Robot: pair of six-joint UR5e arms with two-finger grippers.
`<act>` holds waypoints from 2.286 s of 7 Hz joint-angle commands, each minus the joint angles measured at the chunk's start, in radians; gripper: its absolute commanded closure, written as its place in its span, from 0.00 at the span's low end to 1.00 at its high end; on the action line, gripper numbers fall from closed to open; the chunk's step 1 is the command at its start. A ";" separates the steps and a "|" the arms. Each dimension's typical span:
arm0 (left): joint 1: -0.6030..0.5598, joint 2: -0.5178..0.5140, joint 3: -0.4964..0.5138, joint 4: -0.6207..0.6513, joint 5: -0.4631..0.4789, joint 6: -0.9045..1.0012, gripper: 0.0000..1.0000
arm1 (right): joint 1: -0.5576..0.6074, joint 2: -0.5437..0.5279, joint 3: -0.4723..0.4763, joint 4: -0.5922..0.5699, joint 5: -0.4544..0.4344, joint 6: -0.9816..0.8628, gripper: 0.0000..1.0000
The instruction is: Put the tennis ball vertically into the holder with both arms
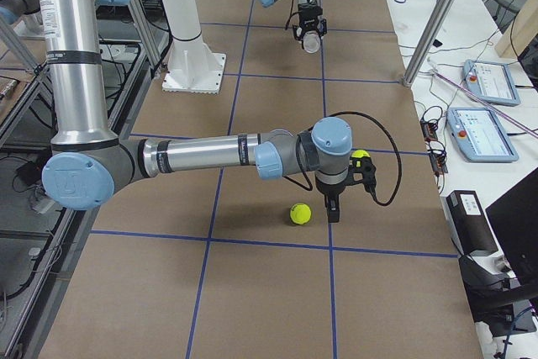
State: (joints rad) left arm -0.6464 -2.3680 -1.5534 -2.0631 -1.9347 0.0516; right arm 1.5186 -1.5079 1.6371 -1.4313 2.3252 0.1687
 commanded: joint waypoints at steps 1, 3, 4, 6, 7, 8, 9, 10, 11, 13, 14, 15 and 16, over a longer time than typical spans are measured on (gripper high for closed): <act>-0.002 0.001 0.063 -0.444 0.032 -0.227 0.26 | 0.000 0.006 -0.002 -0.001 -0.001 0.000 0.00; 0.005 -0.007 0.229 -0.920 0.172 -0.402 0.26 | 0.000 0.008 0.000 -0.003 0.000 0.000 0.00; 0.007 -0.007 0.272 -1.083 0.231 -0.456 0.27 | 0.000 0.008 0.000 -0.003 0.000 0.000 0.00; 0.042 -0.011 0.332 -1.315 0.386 -0.499 0.27 | 0.000 0.015 -0.002 -0.005 0.000 0.002 0.00; 0.077 -0.014 0.369 -1.421 0.429 -0.500 0.27 | 0.000 0.020 -0.003 -0.005 0.000 0.002 0.00; 0.106 -0.008 0.428 -1.503 0.460 -0.492 0.27 | 0.000 0.021 -0.002 -0.005 -0.001 0.002 0.00; 0.114 -0.002 0.467 -1.531 0.461 -0.487 0.27 | 0.000 0.021 0.000 -0.005 0.000 0.002 0.00; 0.119 0.021 0.484 -1.570 0.461 -0.486 0.27 | 0.000 0.023 0.000 -0.005 -0.001 0.002 0.00; 0.120 0.029 0.493 -1.571 0.461 -0.486 0.27 | 0.000 0.023 0.001 -0.005 0.000 0.002 0.00; 0.151 0.030 0.518 -1.577 0.461 -0.437 0.27 | 0.000 0.021 0.000 -0.003 0.000 0.002 0.00; 0.168 0.030 0.523 -1.577 0.461 -0.405 0.27 | 0.000 0.023 0.000 -0.003 0.000 0.002 0.00; 0.174 0.030 0.529 -1.577 0.461 -0.403 0.27 | 0.000 0.023 0.001 -0.001 0.000 0.003 0.00; 0.177 0.032 0.530 -1.577 0.461 -0.403 0.26 | 0.000 0.023 0.000 -0.001 0.000 0.002 0.00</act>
State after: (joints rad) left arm -0.4763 -2.3374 -1.0273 -3.6399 -1.4742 -0.3569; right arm 1.5186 -1.4851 1.6372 -1.4333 2.3255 0.1709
